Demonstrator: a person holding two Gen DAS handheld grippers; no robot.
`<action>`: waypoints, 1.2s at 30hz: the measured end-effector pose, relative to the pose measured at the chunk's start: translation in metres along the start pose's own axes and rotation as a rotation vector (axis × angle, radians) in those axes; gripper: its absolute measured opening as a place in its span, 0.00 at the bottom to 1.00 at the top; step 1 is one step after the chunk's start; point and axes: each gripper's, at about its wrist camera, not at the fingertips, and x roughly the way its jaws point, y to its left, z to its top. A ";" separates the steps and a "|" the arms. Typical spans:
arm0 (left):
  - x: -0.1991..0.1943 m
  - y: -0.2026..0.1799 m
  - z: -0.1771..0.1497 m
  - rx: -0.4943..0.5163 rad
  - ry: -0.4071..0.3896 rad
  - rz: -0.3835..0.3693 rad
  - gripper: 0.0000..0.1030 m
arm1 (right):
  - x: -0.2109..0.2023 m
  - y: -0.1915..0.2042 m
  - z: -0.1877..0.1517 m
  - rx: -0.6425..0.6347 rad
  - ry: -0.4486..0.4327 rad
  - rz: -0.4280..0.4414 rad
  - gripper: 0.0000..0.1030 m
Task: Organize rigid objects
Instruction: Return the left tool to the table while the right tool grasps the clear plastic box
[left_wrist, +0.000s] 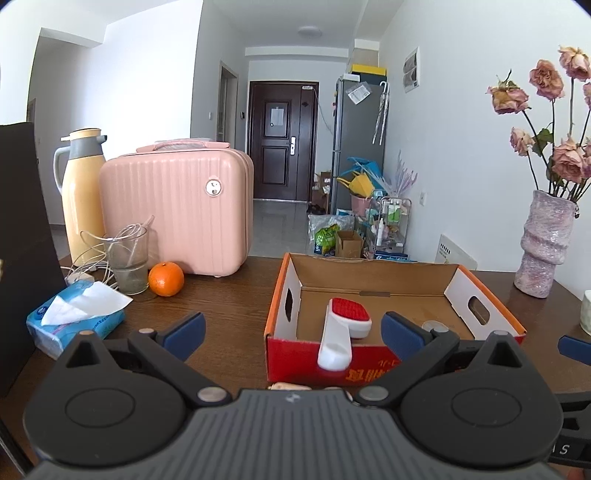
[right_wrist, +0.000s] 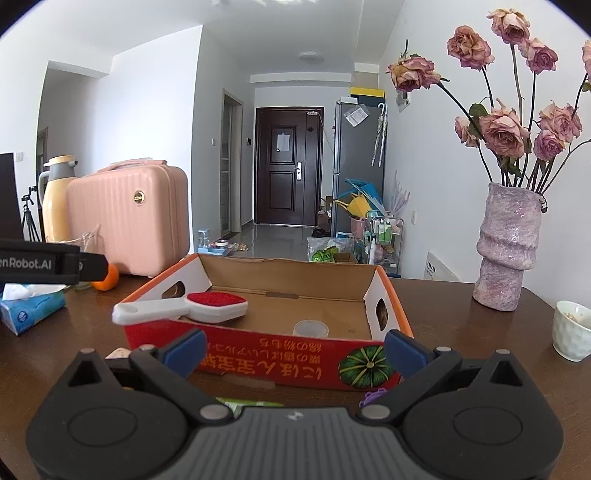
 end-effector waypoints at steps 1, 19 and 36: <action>-0.003 0.001 -0.003 0.002 -0.001 0.002 1.00 | -0.004 0.001 -0.002 -0.002 -0.002 0.001 1.00; -0.047 0.033 -0.050 0.003 0.032 -0.016 1.00 | -0.049 0.018 -0.039 -0.001 0.023 0.039 1.00; -0.041 0.050 -0.069 0.039 0.089 -0.034 1.00 | -0.048 0.036 -0.055 -0.010 0.091 0.025 1.00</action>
